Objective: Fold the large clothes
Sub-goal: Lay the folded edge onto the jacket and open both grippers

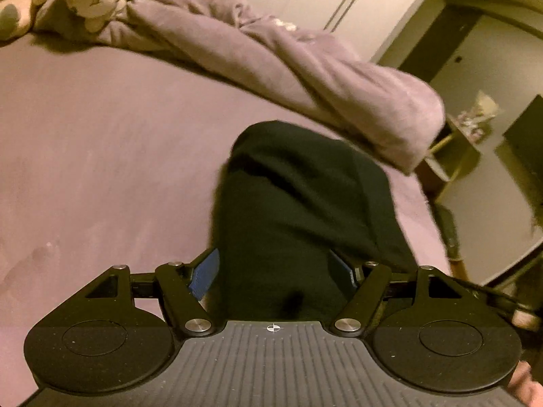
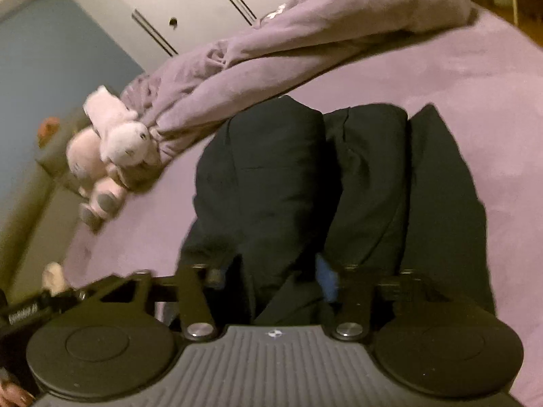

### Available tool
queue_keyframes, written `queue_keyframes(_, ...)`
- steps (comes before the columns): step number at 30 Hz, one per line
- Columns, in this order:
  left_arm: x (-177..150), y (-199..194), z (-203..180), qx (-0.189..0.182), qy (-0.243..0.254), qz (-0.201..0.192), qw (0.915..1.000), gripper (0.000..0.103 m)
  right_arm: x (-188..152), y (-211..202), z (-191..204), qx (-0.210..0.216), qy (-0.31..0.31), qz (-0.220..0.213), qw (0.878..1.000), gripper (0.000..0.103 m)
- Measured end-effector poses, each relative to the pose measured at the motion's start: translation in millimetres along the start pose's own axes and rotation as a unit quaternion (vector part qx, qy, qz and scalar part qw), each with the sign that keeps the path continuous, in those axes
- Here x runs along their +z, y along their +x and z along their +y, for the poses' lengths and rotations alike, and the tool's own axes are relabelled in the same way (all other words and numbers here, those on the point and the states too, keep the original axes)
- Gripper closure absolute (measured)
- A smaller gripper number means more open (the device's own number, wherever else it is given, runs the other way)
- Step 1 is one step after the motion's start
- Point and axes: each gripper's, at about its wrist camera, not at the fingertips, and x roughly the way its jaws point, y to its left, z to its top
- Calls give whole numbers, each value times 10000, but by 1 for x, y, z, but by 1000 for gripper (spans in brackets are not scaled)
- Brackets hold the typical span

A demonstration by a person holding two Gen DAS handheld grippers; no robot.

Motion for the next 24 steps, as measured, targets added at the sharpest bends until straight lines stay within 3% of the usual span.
queue_keyframes(2, 1, 9, -7, 79, -57, 67, 9999, 27, -4, -1, 4, -258, -144, -68, 9995, 82)
queue_keyframes(6, -6, 16, -31, 173, 243, 61, 9995, 25, -11, -19, -5, -489, -82, -265, 9984, 94)
queue_keyframes(9, -17, 44, -51, 367, 609, 373, 9968, 23, -27, -21, -40, -1000, 266, -277, 9942, 98)
queue_keyframes(11, -27, 53, -64, 550, 977, 163, 9936, 14, -39, -22, -63, -722, 604, -307, 9951, 99)
queue_keyframes(15, -27, 57, -70, 708, 1111, 143, 9912, 14, -28, -53, -60, -301, 777, -704, 9940, 94)
queue_keyframes(20, -25, 57, -68, 606, 1061, 164, 9924, 14, 2, -61, -34, -145, 491, -1054, 9931, 77)
queue_keyframes(24, -26, 59, -71, 620, 1080, 162, 9921, 14, 19, -30, 3, -244, 5, -937, 9953, 77)
